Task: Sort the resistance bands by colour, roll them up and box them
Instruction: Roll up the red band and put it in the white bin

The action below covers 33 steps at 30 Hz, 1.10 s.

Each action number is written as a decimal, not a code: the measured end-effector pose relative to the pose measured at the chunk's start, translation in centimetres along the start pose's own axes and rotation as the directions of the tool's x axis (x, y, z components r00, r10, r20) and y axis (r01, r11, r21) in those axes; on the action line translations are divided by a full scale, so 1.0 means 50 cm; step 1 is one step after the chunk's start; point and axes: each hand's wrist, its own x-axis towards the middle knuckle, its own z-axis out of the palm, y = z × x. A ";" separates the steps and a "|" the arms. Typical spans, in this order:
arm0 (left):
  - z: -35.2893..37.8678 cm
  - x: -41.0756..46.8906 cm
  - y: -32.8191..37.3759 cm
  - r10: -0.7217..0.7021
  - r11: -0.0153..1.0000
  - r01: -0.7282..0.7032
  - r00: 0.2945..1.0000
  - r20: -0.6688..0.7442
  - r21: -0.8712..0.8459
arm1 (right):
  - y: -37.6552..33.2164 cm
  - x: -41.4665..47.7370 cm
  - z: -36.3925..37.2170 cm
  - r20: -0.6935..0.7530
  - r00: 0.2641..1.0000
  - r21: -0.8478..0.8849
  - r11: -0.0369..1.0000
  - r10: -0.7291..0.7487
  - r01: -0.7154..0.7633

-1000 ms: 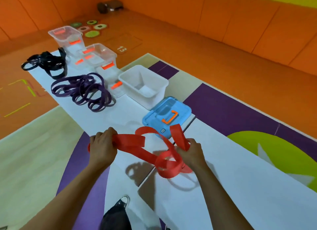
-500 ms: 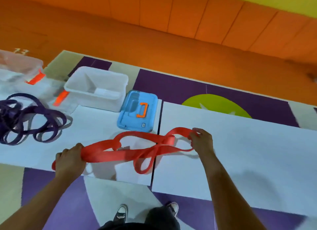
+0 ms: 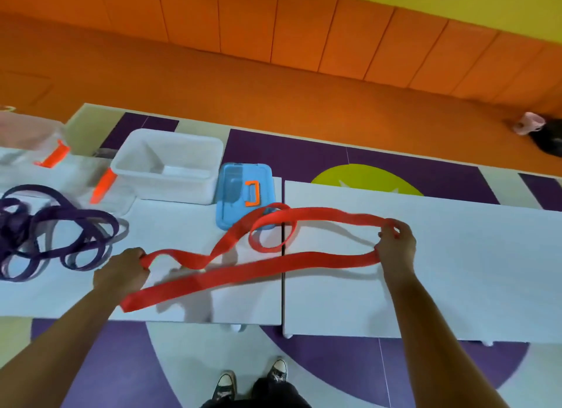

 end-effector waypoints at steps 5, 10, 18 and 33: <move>0.022 -0.018 0.014 -0.094 0.996 0.094 0.996 -0.005 -0.005 | 0.067 0.005 0.025 0.017 0.993 -0.166 0.980 0.116 -0.111; 0.039 -0.038 0.010 -0.169 0.982 0.161 0.983 0.070 0.102 | 0.125 0.031 0.027 0.057 0.982 -0.352 0.924 0.180 -0.149; 0.087 -0.056 0.052 -0.186 0.961 0.175 0.982 0.029 0.214 | 0.122 0.023 0.087 0.177 0.974 -0.729 0.684 0.141 0.033; 0.232 -0.131 0.186 0.215 0.907 -0.244 0.969 0.121 0.342 | 0.085 0.068 0.405 0.646 0.764 -0.718 0.339 0.001 0.607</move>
